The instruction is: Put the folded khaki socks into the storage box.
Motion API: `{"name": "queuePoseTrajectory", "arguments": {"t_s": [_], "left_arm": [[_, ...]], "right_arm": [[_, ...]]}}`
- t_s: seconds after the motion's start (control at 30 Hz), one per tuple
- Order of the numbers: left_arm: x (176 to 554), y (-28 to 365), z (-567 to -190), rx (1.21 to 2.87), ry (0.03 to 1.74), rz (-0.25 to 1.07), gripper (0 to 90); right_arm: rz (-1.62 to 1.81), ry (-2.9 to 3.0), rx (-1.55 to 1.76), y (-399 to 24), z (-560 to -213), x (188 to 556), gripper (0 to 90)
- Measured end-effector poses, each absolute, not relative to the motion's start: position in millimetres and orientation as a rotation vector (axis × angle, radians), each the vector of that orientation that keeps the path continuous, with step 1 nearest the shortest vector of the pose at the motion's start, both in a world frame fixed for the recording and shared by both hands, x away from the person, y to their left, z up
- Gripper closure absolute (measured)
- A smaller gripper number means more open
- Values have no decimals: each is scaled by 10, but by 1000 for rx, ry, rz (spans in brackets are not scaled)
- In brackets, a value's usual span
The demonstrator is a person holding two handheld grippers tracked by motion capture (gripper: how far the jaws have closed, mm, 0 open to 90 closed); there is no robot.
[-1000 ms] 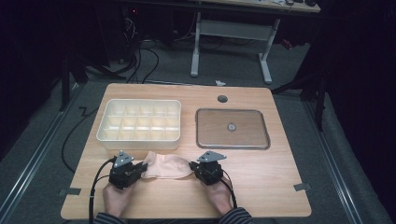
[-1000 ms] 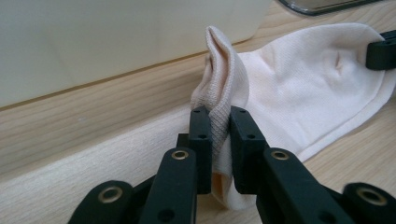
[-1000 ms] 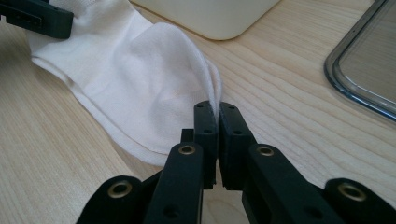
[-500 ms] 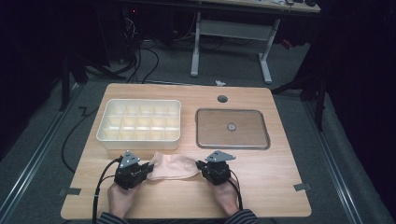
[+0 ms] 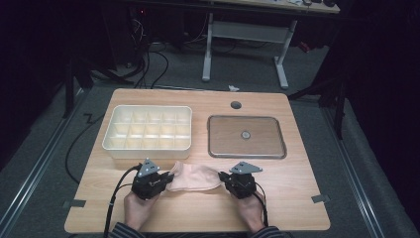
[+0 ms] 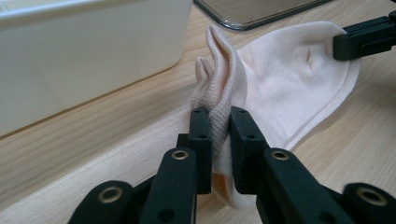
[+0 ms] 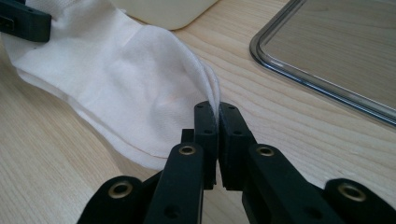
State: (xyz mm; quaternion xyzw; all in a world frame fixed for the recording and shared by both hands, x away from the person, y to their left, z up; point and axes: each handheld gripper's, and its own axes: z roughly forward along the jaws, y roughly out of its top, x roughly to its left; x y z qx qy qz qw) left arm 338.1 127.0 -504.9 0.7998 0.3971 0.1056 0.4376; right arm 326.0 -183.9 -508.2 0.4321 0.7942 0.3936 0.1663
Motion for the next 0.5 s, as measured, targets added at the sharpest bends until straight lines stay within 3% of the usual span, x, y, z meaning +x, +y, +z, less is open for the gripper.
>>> {"name": "queuePoseTrajectory", "arguments": {"t_s": [0.5], "left_arm": [[3407,989,-5074,2029,961,248,801]], "right_arm": [[1105,2245,1290,-2113,-5108,3260,870]]}}
